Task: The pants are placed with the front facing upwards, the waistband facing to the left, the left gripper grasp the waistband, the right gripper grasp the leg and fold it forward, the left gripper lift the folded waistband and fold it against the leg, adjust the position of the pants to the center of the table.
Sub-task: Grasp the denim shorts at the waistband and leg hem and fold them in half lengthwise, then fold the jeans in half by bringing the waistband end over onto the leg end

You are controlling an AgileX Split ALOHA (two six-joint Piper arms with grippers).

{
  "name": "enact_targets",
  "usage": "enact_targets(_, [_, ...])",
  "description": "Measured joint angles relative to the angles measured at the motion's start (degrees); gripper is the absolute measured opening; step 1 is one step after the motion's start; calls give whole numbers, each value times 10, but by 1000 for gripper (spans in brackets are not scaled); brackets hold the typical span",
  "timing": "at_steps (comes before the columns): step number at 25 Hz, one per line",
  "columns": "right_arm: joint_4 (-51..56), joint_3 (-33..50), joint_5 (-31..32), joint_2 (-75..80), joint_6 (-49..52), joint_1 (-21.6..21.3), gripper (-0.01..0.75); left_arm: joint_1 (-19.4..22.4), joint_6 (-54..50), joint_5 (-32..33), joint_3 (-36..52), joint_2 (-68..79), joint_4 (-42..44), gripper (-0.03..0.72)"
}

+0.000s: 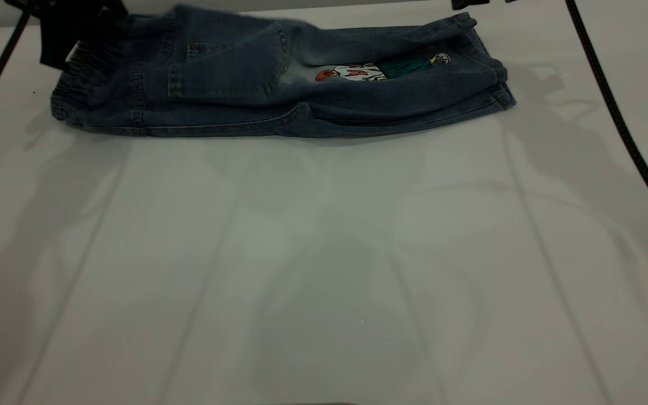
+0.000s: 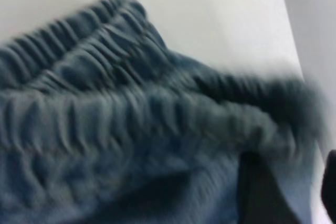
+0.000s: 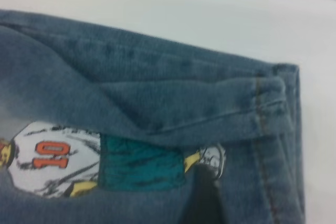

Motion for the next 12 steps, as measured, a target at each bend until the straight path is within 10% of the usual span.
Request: enact_targets(12, [1, 0, 113, -60, 1, 0, 581, 31, 309, 156, -41, -52, 31, 410])
